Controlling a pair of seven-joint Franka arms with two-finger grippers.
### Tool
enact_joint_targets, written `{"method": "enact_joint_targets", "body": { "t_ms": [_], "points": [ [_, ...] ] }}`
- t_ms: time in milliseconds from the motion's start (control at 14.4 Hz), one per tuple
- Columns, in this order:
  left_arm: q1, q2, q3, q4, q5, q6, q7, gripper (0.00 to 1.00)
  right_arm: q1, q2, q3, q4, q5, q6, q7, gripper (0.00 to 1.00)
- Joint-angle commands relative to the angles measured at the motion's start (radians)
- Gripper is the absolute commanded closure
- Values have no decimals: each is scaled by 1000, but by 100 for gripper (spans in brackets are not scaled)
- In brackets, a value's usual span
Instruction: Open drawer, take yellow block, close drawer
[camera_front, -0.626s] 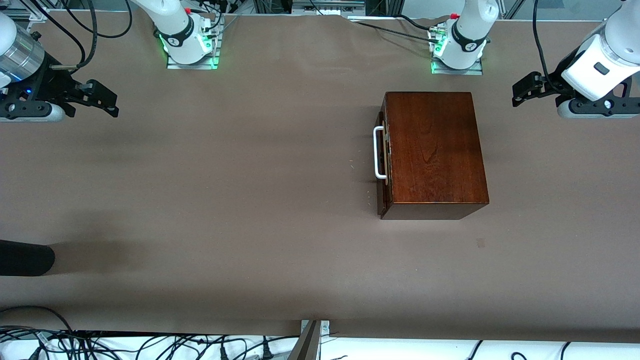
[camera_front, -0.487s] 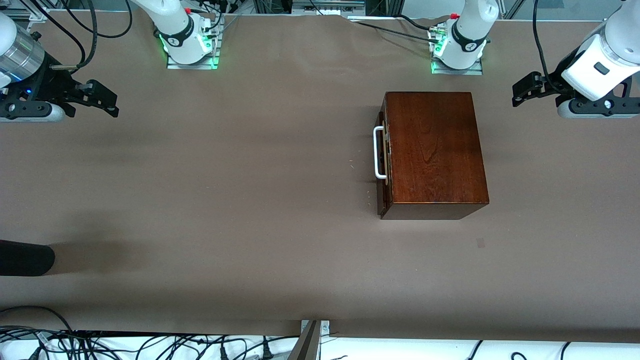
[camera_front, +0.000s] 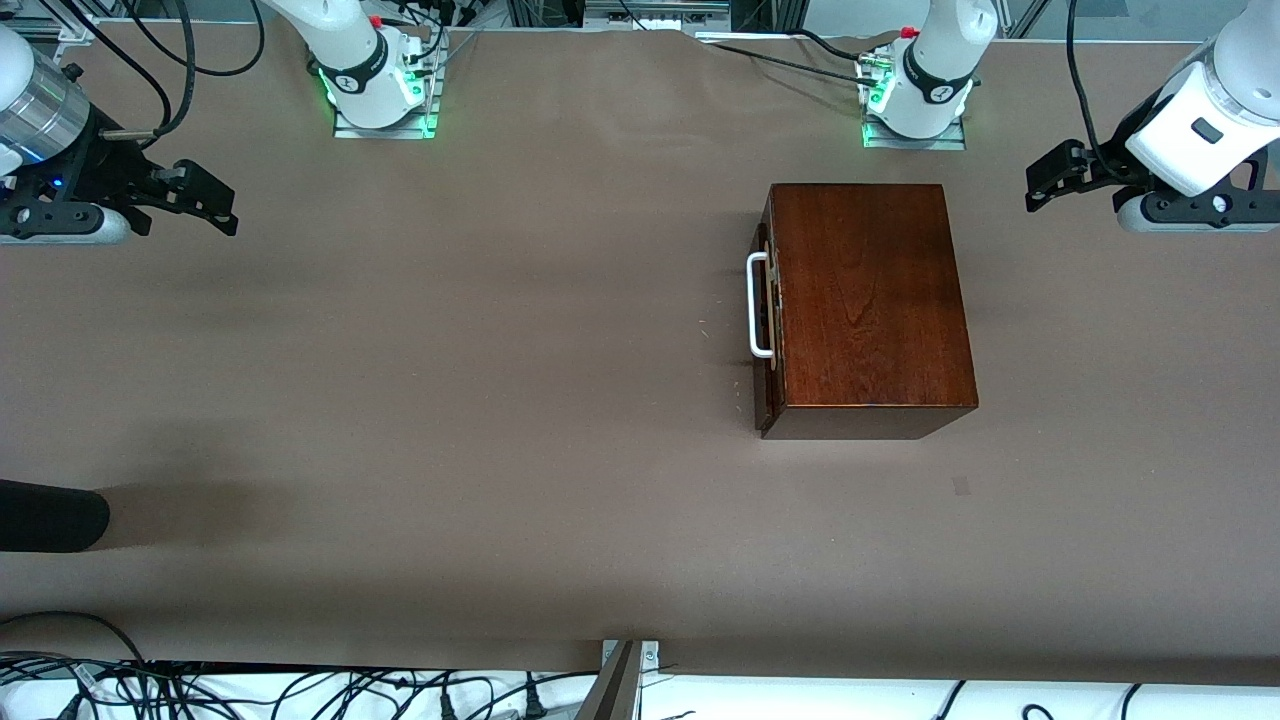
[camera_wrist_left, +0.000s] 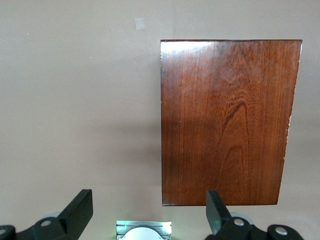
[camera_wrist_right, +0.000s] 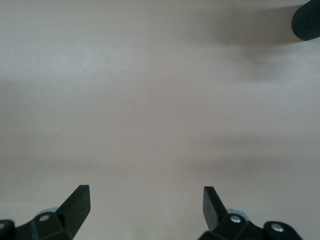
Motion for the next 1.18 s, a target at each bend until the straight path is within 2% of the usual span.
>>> {"method": "enact_joint_targets", "body": {
  "t_ms": [0, 487, 626, 1113],
  "points": [
    [-4, -10, -2, 6, 0, -8, -9, 0, 1, -21, 4, -20, 5, 13, 13, 0],
    [-19, -3, -7, 13, -1, -8, -14, 0, 2, -17, 4, -22, 5, 16, 15, 0],
    [-18, -6, -37, 12, 3, -8, -43, 0, 2, -14, 4, -22, 5, 16, 16, 0],
    [-19, -10, -60, 13, 7, -8, -81, 0, 2, -14, 4, -22, 5, 22, 16, 0]
  ]
}}
